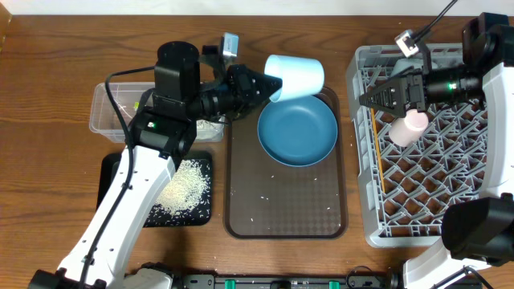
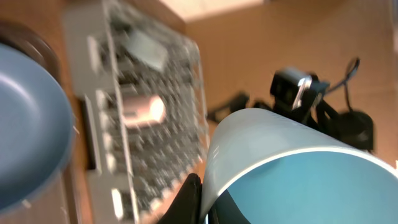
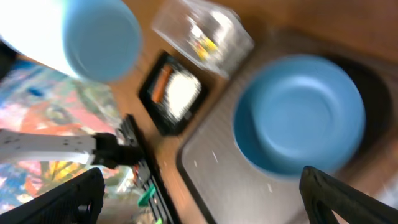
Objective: Sort waste into correct bins and load items into the dishwasher rack
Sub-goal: 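Close the right gripper on the light-blue cup and open the left gripper, then carry the light-blue cup with the right gripper into the dish rack and release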
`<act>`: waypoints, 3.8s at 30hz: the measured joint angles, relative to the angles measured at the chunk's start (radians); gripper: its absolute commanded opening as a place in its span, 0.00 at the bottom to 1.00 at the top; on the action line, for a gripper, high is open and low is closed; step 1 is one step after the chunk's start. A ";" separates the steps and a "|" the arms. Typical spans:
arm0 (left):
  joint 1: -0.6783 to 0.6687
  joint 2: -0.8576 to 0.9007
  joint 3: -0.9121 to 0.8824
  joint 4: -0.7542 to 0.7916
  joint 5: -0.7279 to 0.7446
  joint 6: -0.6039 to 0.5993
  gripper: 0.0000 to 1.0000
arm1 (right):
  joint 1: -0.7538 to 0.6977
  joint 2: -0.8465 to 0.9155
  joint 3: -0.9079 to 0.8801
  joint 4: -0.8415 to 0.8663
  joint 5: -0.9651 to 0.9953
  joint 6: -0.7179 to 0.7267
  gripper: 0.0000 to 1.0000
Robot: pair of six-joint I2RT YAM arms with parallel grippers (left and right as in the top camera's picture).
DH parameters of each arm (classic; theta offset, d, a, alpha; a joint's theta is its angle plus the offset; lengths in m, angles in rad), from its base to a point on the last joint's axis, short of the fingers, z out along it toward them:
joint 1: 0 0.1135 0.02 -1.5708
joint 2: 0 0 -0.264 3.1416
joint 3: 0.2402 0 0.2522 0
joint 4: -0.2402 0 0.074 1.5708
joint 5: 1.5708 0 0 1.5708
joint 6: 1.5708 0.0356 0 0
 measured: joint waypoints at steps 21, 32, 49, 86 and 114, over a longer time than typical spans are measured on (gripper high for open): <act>-0.002 0.031 0.000 0.000 0.163 -0.056 0.06 | 0.268 0.000 0.000 0.056 -0.227 -0.214 0.99; -0.002 0.031 0.000 0.001 0.184 -0.056 0.07 | 0.303 0.000 0.000 0.103 -0.244 -0.226 0.73; 0.014 0.031 0.000 -0.019 0.154 -0.002 0.36 | 0.300 0.000 0.000 0.116 -0.200 -0.196 0.41; 0.123 0.031 0.000 -0.823 -0.657 0.394 0.37 | 0.138 -0.015 -0.106 0.000 0.985 0.792 0.22; 0.123 0.031 0.000 -0.835 -0.702 0.473 0.59 | 0.138 -0.015 -0.436 0.178 1.057 0.831 0.85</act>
